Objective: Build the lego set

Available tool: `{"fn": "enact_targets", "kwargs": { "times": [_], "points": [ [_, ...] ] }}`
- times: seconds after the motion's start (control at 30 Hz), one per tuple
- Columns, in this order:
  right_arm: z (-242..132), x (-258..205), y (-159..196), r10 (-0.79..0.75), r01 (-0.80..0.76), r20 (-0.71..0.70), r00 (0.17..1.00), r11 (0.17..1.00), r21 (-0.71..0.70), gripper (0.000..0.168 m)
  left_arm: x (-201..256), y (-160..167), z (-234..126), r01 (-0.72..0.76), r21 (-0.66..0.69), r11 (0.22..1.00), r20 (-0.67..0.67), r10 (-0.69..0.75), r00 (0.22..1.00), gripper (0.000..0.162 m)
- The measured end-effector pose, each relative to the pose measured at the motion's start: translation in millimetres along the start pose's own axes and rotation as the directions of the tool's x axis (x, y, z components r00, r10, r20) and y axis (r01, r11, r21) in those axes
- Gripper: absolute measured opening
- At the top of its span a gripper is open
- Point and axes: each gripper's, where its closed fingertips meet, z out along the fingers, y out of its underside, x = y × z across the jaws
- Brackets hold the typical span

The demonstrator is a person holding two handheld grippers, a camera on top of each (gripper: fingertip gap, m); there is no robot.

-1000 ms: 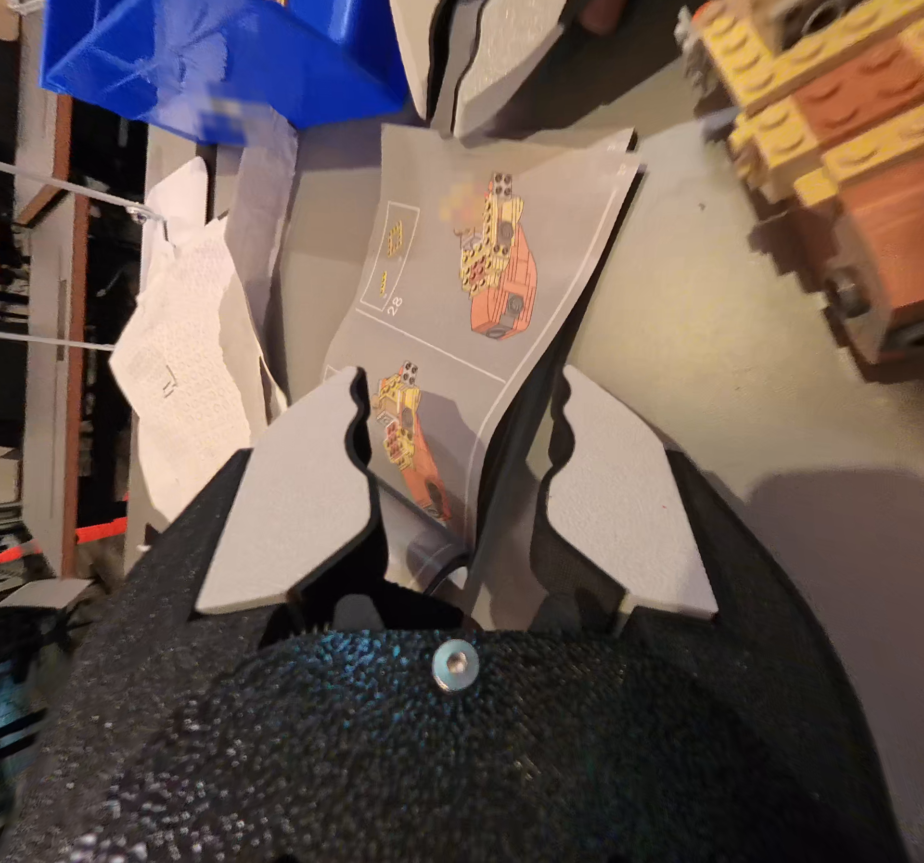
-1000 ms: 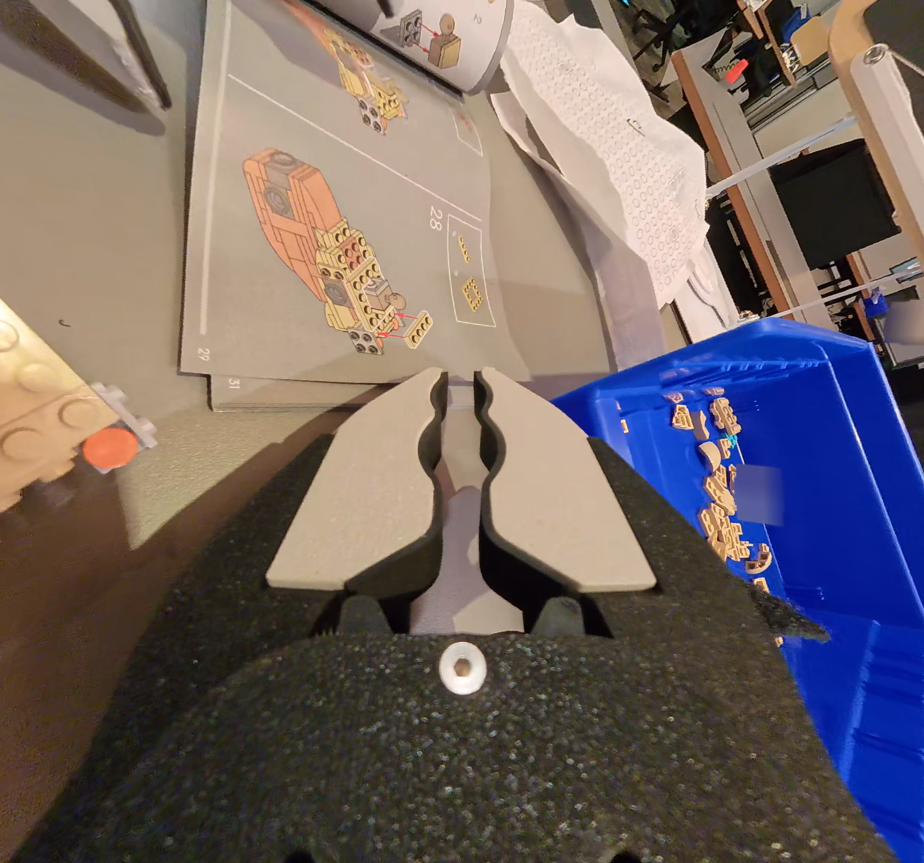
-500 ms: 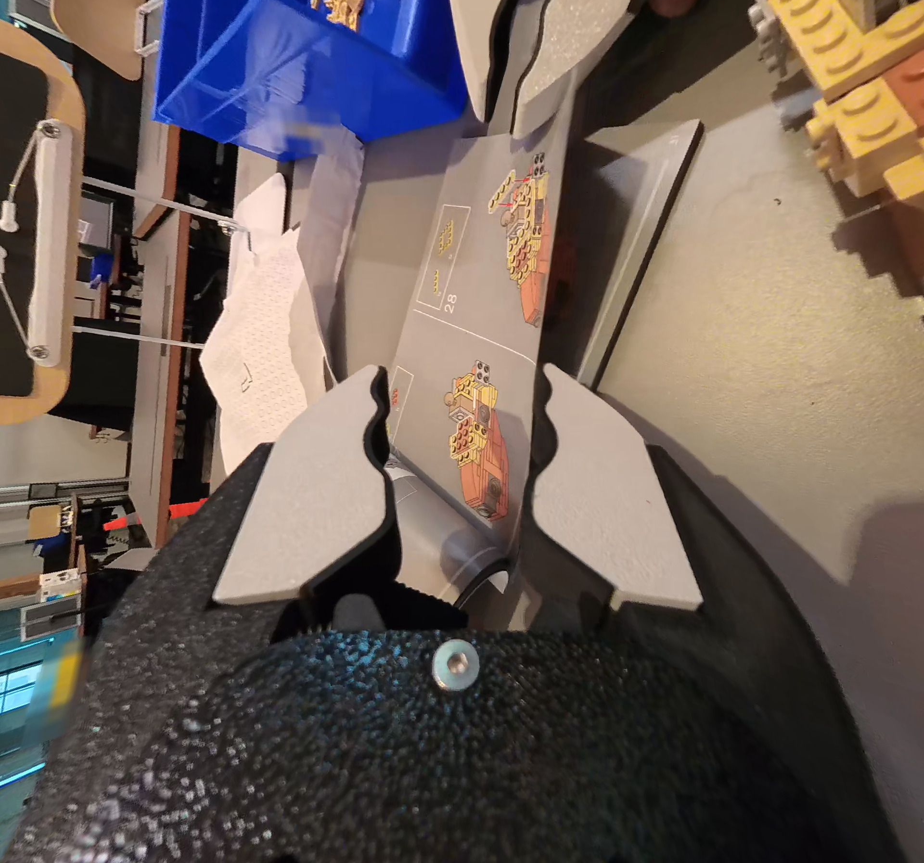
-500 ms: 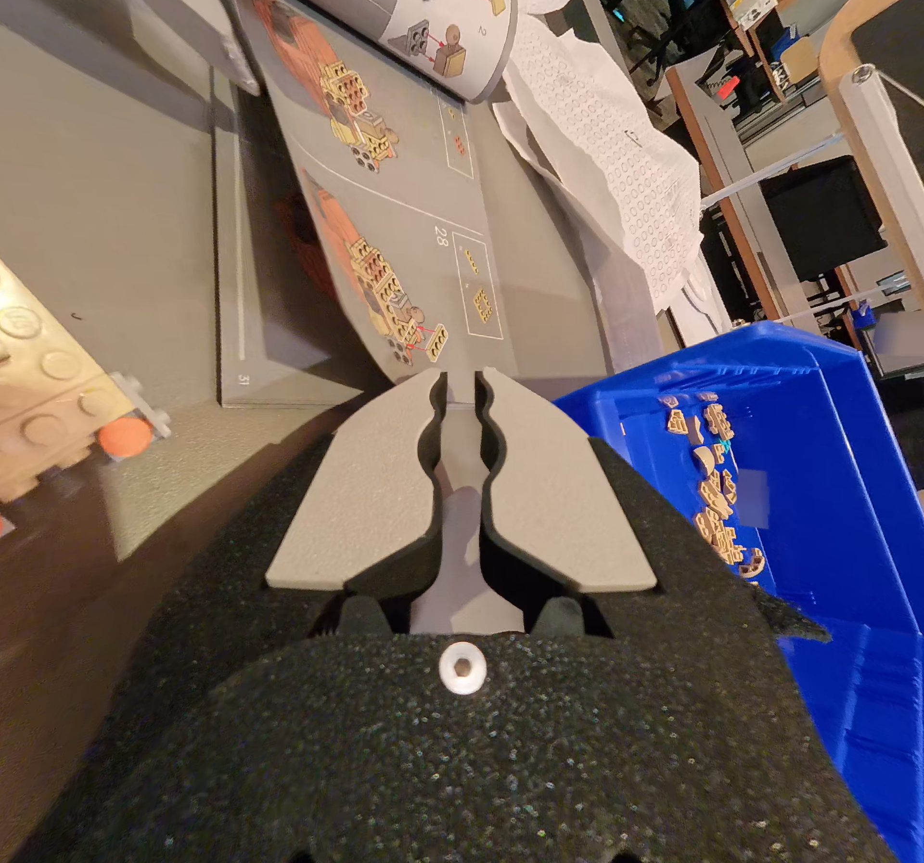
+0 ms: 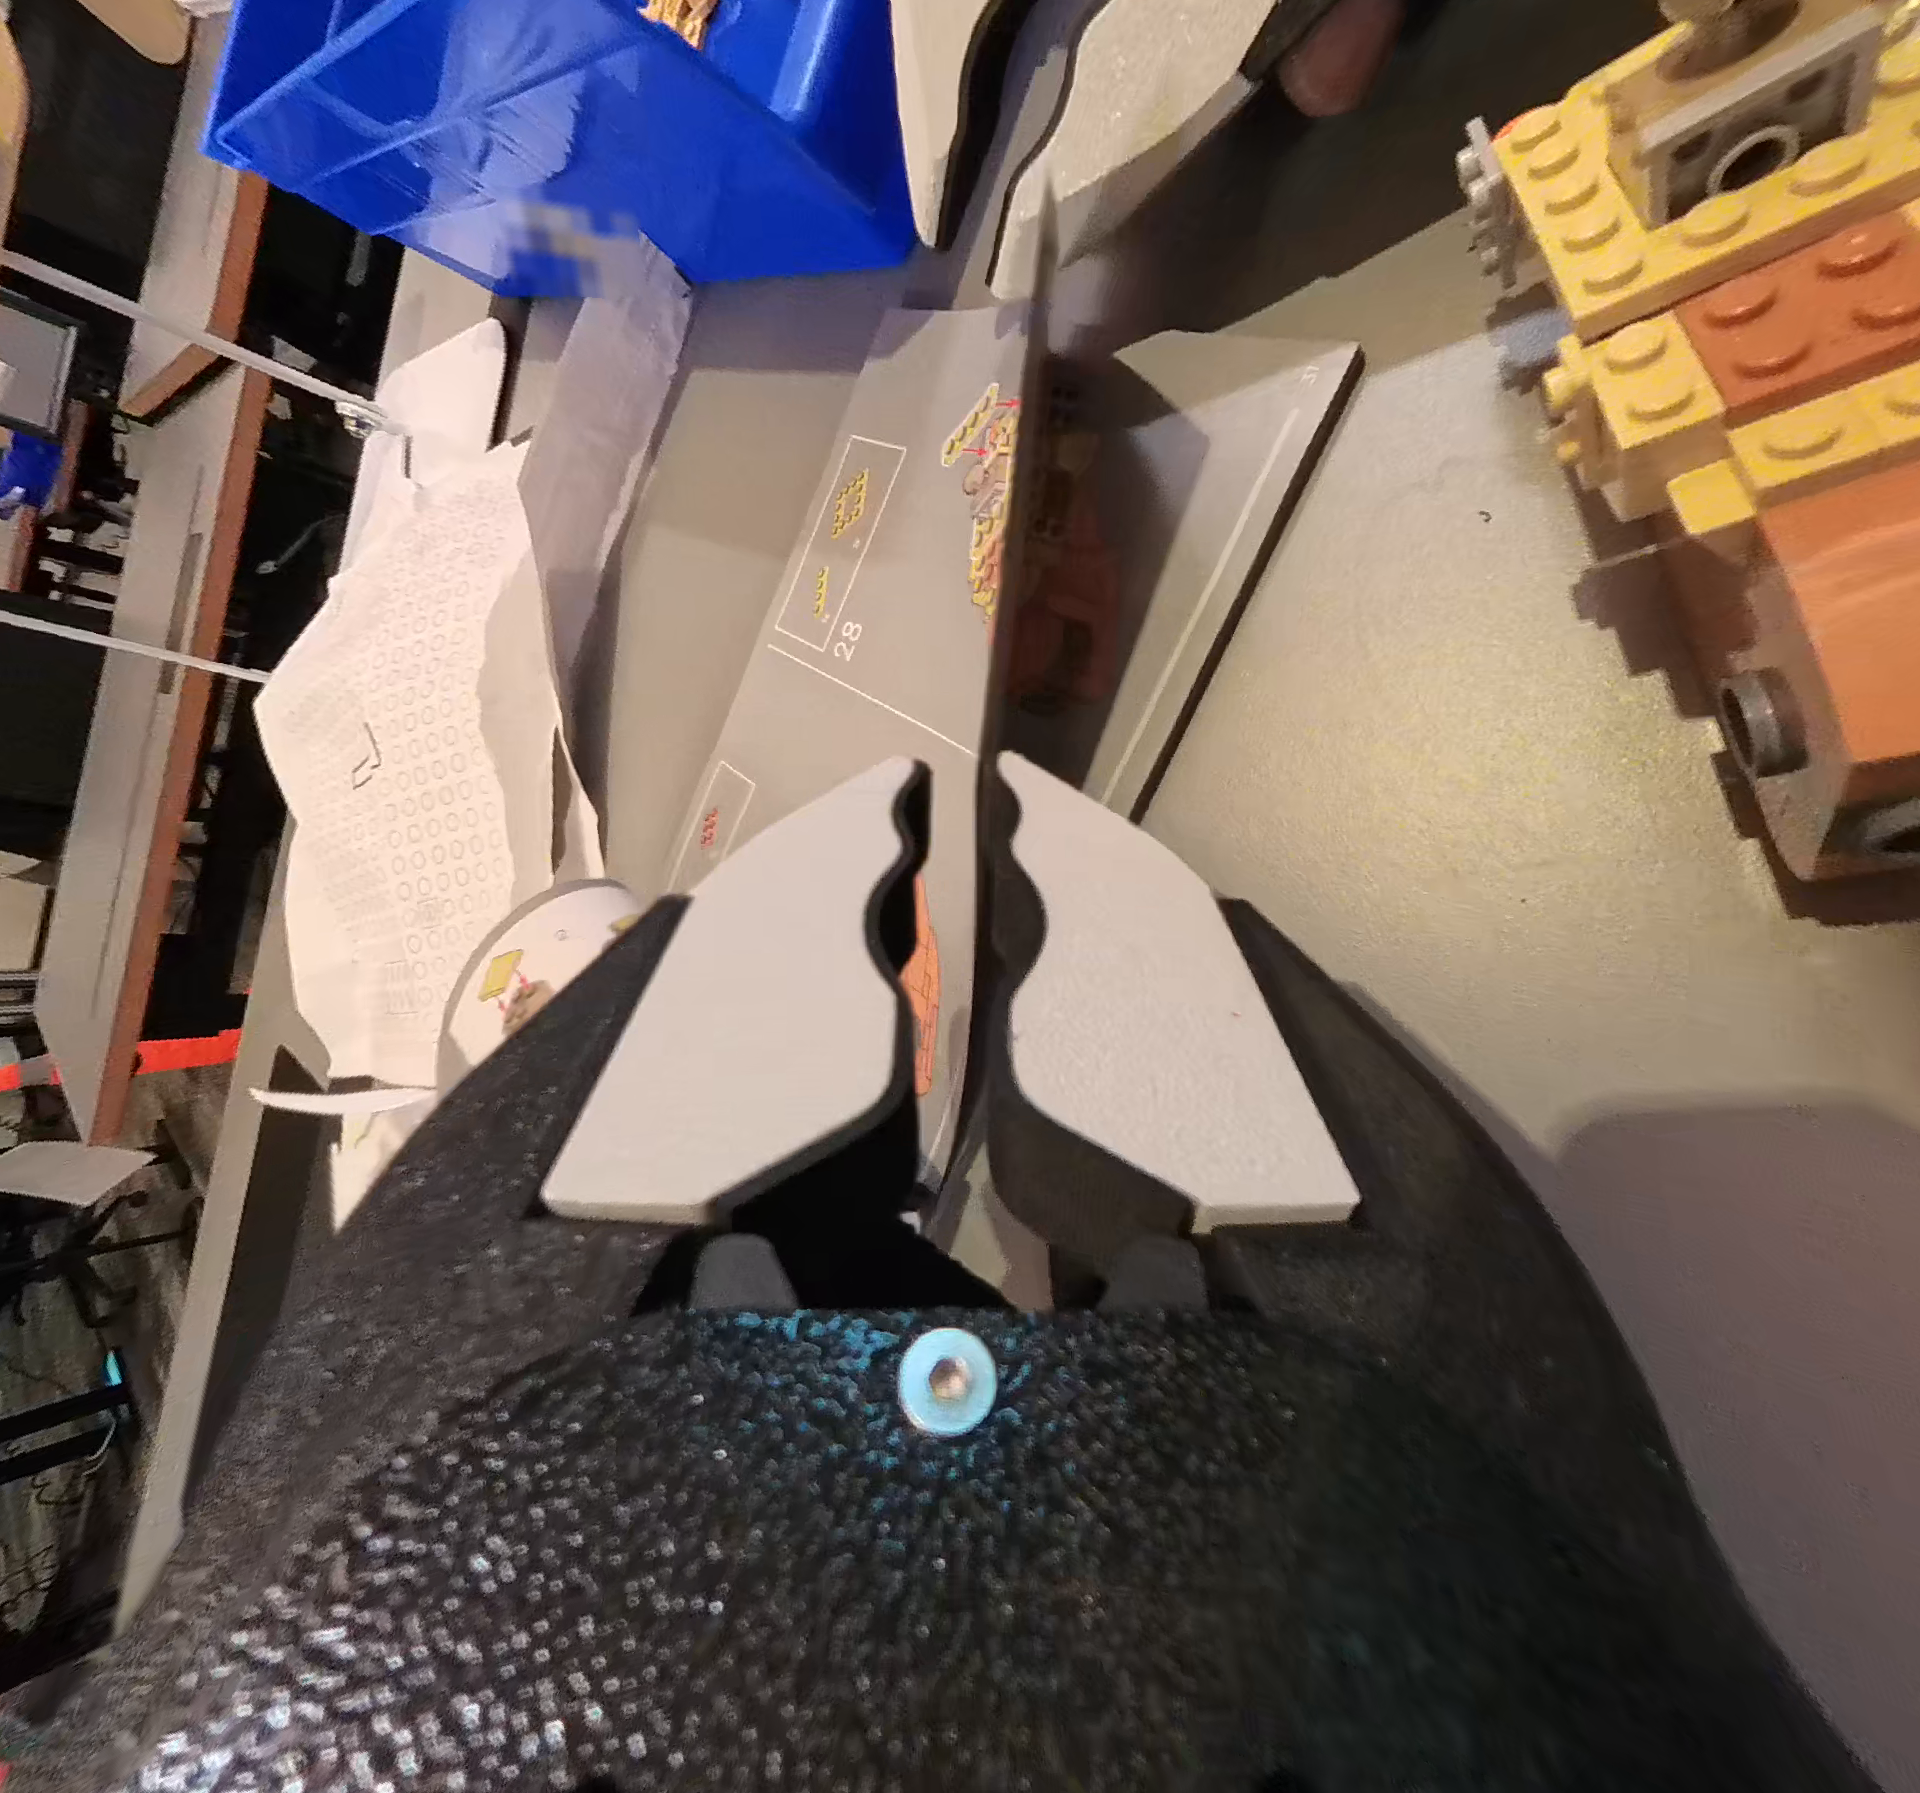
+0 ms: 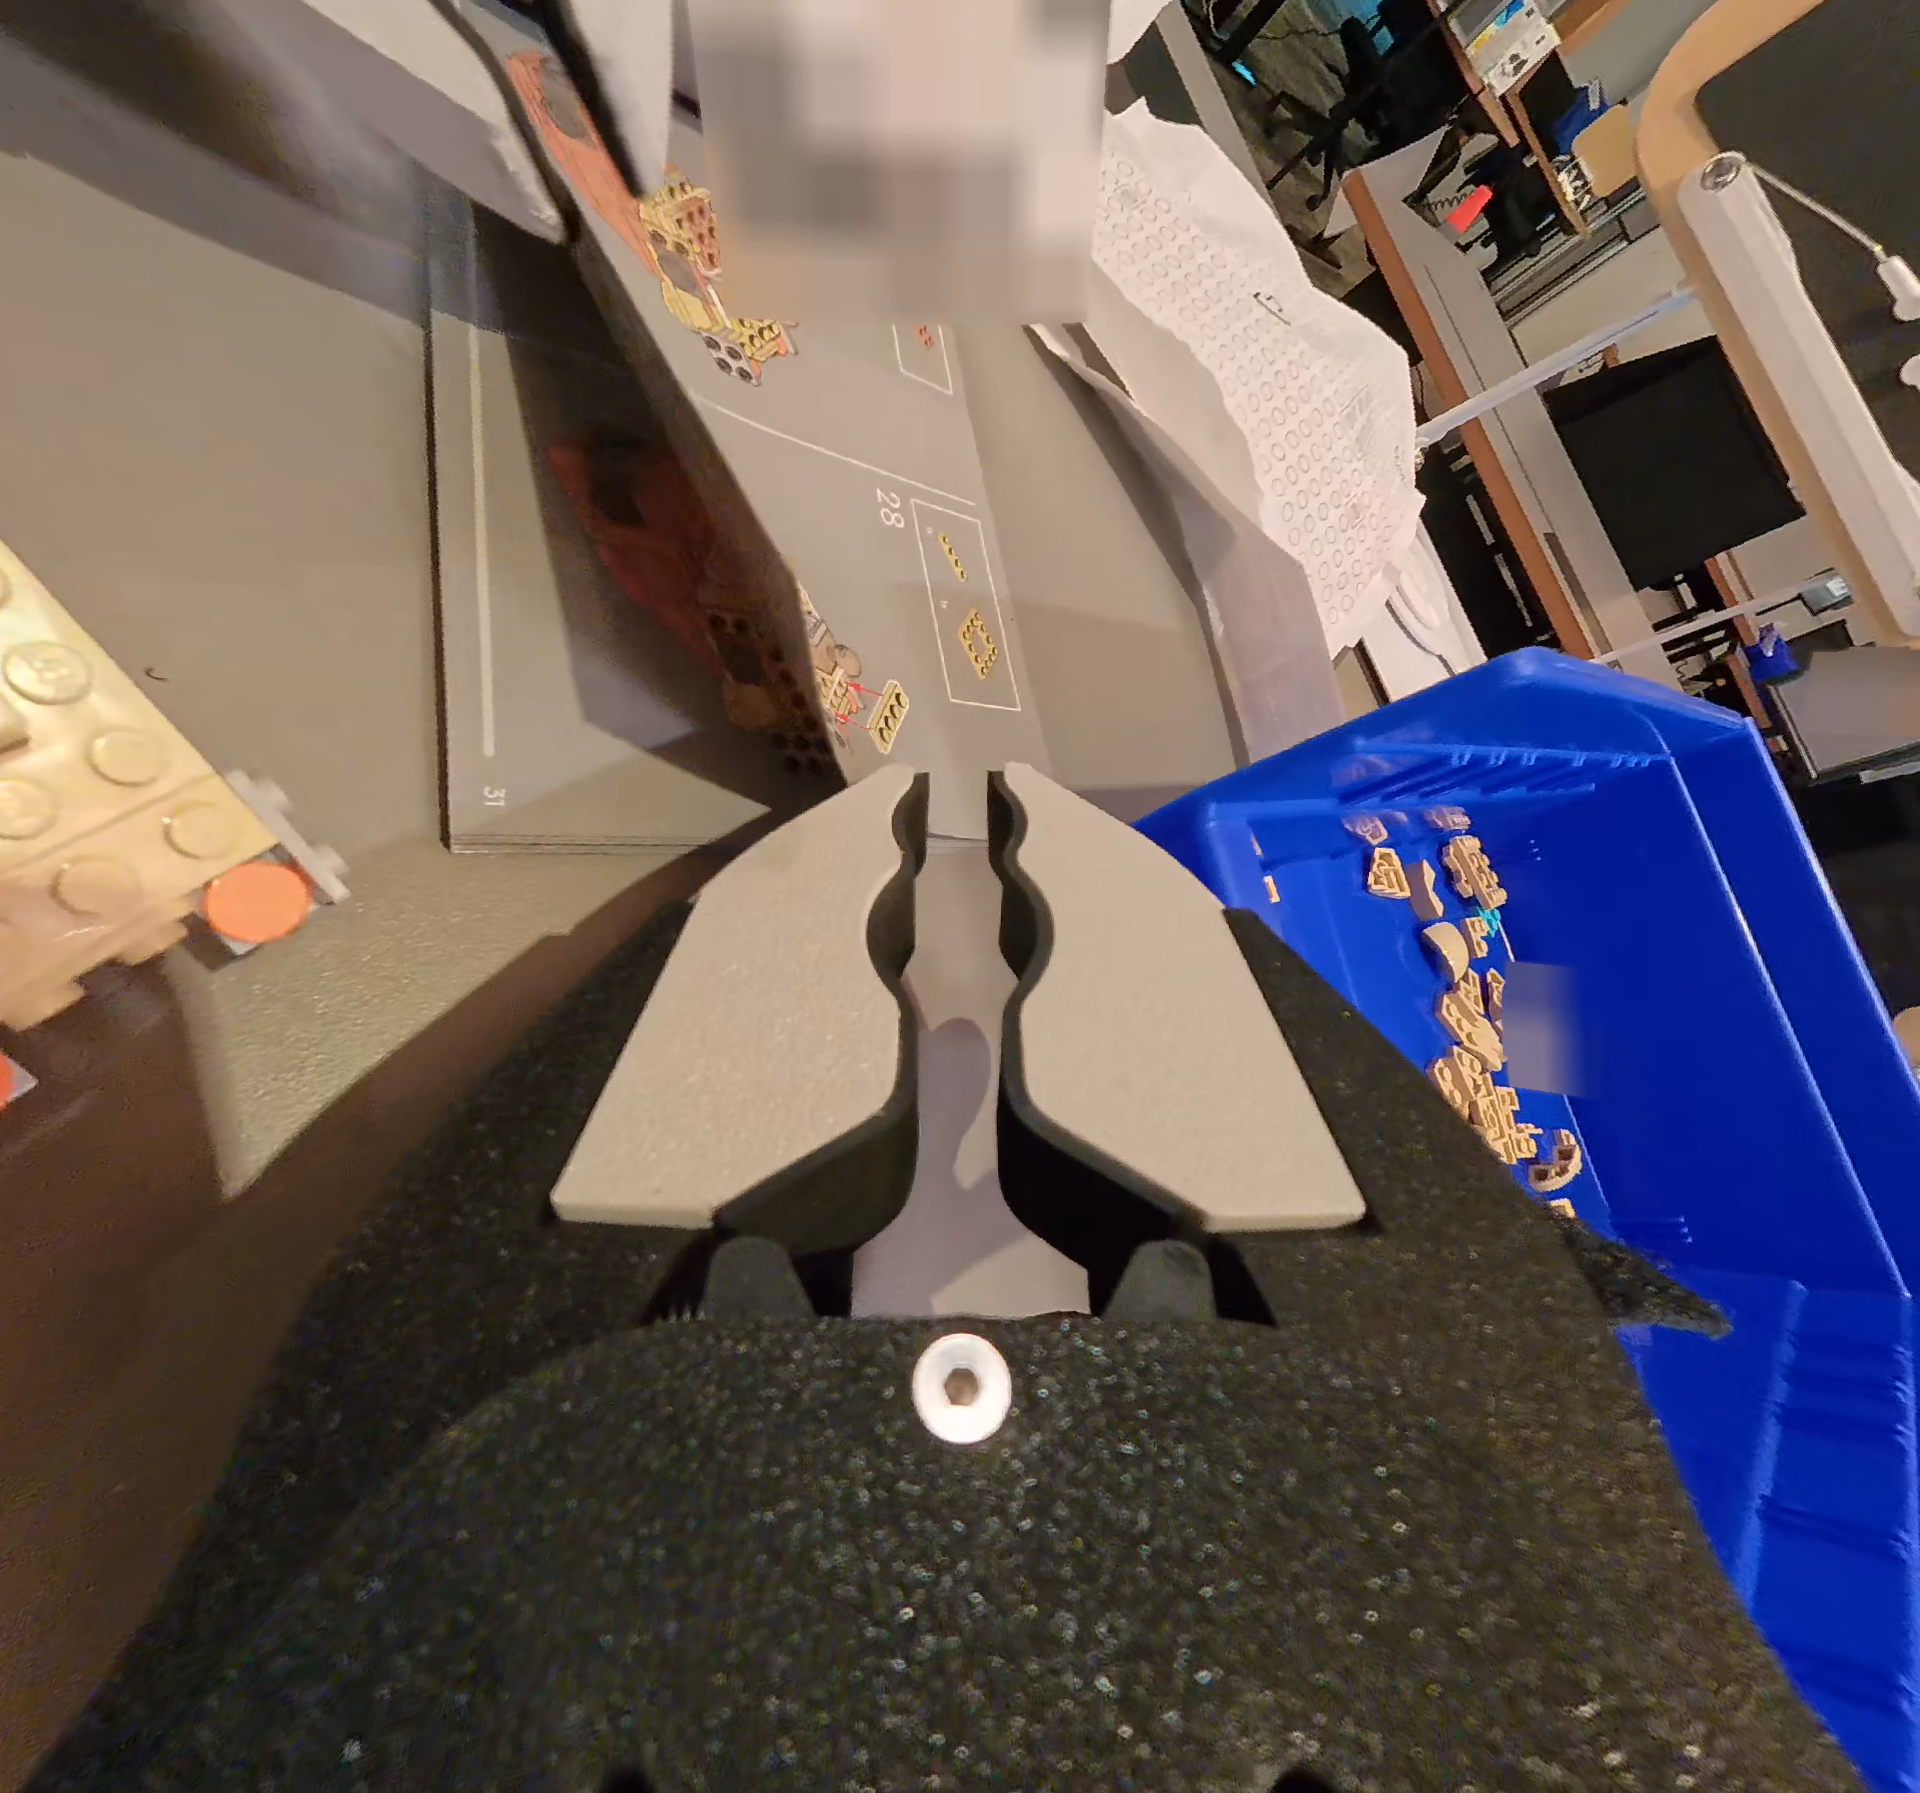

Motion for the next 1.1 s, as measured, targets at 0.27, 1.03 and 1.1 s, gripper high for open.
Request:
{"fn": "enact_targets", "kwargs": {
  "times": [0.27, 1.03, 1.1],
  "points": [
    [-22, 20, -24, -0.029, 0.048, -0.142, 0.989, 0.990, 0.134, 0.010, -2, 6, -3, 0.183, 0.002, 0.983, -0.023, -0.183, 0.983, 0.000],
    [15, 6, -90, -0.197, 0.199, -0.028, 0.980, 0.968, 0.152, 0.009, -54, 26, -39, 0.594, 0.260, 0.762, 0.021, -0.619, 0.785, 0.000],
    [20, 6, -90, -0.201, 0.203, -0.033, 0.979, 0.968, 0.147, 0.010, -49, 20, -38, 0.444, 0.242, 0.863, 0.104, -0.478, 0.872, 0.000]
  ]
}}
